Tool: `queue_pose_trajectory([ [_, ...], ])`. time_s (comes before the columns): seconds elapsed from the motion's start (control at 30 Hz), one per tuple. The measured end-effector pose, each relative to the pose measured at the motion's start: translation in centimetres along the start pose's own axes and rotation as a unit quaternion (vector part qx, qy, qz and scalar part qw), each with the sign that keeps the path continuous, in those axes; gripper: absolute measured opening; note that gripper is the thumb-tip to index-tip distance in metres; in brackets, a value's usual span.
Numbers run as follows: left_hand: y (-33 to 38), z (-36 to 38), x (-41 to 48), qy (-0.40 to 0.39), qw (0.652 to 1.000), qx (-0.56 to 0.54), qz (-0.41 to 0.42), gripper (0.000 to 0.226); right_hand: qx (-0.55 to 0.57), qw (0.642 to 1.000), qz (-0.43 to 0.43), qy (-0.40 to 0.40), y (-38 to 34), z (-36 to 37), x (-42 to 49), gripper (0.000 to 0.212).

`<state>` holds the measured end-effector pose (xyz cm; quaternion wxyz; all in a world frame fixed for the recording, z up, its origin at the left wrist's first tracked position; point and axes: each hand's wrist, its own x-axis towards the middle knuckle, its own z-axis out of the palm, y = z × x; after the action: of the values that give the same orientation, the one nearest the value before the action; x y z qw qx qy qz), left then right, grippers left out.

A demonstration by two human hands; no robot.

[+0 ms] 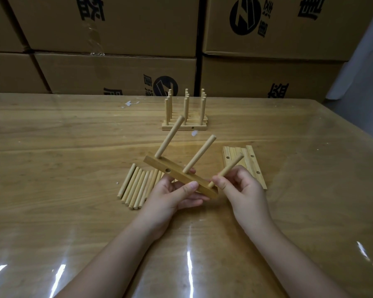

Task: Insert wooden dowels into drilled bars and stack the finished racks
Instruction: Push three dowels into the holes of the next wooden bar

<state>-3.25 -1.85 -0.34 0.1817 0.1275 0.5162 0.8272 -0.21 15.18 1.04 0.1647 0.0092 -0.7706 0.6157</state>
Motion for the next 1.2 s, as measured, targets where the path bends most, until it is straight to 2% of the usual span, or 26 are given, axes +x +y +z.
queue_pose_trajectory([
  [0.2, 0.05, 0.05, -0.12, -0.002, 1.0, 0.004, 0.002, 0.043, -0.006, 1.0, -0.013, -0.015, 0.18, 0.15, 0.03, 0.003],
  [0.43, 0.12, 0.08, -0.02, 0.017, 1.0, -0.014, 0.001, 0.04, 0.082, 0.996, -0.017, -0.039, -0.27, 0.24, 0.04, 0.025],
  [0.6, 0.33, 0.27, -0.05, 0.001, 1.0, 0.009, -0.004, 0.053, 0.069, 0.995, -0.031, -0.067, 0.19, 0.34, 0.17, 0.021],
  [0.7, 0.3, 0.24, -0.11, -0.009, 1.0, 0.02, -0.009, 0.046, 0.093, 0.992, -0.021, -0.077, 0.1, 0.42, 0.06, 0.027],
  [0.8, 0.29, 0.3, -0.13, -0.017, 0.999, 0.025, -0.01, 0.037, 0.095, 0.992, -0.012, -0.086, 0.03, 0.44, 0.05, 0.023],
  [1.0, 0.34, 0.4, -0.06, -0.013, 1.0, 0.021, -0.014, 0.038, 0.097, 0.991, 0.019, -0.093, 0.24, 0.34, 0.33, 0.017],
  [1.2, 0.44, 0.44, -0.14, -0.017, 1.0, 0.019, -0.014, 0.04, 0.046, 0.996, -0.021, -0.074, 0.1, 0.47, 0.26, 0.015],
])
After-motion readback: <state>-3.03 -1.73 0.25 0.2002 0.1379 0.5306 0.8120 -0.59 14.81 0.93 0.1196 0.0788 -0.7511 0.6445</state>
